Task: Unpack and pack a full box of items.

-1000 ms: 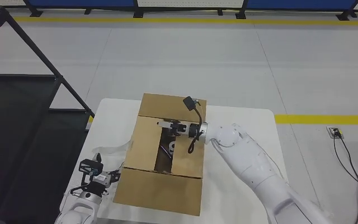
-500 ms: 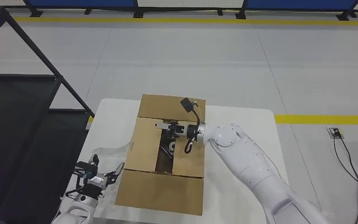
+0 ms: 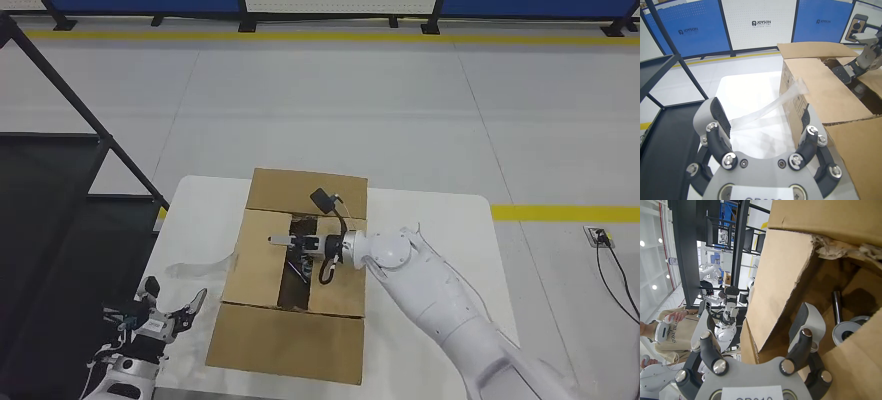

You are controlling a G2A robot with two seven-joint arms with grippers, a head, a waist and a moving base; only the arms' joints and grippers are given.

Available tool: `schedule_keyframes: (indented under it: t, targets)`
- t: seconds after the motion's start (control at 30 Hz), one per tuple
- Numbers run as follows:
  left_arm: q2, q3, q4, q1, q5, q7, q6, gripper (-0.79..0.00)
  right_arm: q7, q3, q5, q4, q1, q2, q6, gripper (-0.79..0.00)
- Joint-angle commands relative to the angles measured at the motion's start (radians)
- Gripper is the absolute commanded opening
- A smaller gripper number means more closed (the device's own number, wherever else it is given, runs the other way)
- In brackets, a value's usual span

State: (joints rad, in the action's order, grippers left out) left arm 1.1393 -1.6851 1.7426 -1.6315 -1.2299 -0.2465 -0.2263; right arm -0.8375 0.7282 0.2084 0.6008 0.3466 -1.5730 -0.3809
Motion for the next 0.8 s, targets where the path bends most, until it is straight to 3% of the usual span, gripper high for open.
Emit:
schedule_keyframes:
  t: [0.0,0.47,0.77]
  targets:
    - [-0.001,-0.008,0.014,-0.014,-0.001,-0.008,-0.016,0.0,-0.009,-0.006,0.01,-0.022,-0.009,-0.011,-0.007,0.0]
    - [-0.011,-0.021,0.12,-0.095,-0.145,-0.073,-0.166,0.0,-0.046,0.044,0.189,-0.096,-0.047,-0.064,-0.16,0.0]
    - [-0.006,0.04,0.149,-0.049,-0.185,-0.019,-0.12,0.0,-0.052,0.041,0.238,-0.098,-0.066,-0.105,-0.212,0.0]
